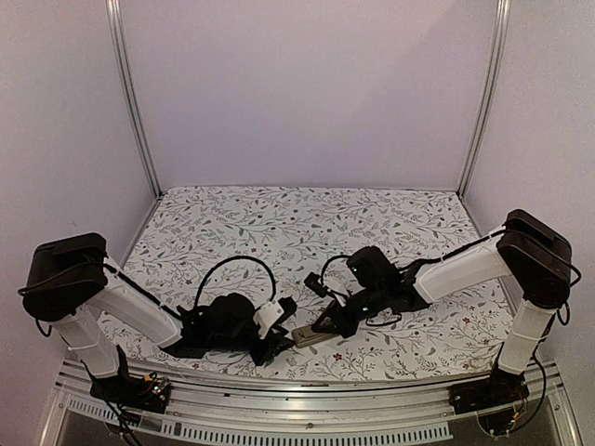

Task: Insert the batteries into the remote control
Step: Press the battery cover onto the remote control.

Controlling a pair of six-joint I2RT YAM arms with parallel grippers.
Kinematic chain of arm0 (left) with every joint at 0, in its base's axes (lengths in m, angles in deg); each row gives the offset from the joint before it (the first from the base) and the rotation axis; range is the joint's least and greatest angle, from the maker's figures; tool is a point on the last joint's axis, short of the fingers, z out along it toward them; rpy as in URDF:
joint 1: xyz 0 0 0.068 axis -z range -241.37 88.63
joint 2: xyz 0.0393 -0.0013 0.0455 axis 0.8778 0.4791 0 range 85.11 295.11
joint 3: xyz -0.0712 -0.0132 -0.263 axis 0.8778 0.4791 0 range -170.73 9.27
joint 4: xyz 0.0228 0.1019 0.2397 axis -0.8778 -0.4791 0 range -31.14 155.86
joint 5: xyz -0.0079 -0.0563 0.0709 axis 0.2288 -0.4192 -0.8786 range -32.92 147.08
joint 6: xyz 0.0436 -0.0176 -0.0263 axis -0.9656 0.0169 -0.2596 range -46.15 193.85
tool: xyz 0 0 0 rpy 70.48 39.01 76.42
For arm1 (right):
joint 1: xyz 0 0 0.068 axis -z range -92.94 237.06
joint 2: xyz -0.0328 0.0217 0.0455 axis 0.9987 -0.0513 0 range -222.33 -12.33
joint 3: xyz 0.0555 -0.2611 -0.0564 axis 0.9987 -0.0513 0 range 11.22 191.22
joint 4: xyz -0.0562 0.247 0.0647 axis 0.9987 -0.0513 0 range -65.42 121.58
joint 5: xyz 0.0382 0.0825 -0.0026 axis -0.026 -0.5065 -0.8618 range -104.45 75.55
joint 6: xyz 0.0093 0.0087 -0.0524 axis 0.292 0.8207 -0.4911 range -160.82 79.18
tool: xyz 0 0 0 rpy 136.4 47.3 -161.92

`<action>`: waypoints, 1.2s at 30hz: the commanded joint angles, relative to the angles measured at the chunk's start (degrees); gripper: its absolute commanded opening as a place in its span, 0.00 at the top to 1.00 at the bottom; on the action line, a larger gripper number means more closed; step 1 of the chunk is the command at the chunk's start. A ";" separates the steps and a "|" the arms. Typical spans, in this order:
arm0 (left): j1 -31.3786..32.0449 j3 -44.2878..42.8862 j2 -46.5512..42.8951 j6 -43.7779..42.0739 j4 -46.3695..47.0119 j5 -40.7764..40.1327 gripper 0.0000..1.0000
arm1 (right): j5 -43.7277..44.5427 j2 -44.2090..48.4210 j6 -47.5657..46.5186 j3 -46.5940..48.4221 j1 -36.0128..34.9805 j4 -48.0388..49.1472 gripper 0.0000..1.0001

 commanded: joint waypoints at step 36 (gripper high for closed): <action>0.51 -2.79 -1.29 -3.80 -0.53 -1.26 0.68 | -6.61 8.85 -17.65 3.77 6.28 -12.70 0.54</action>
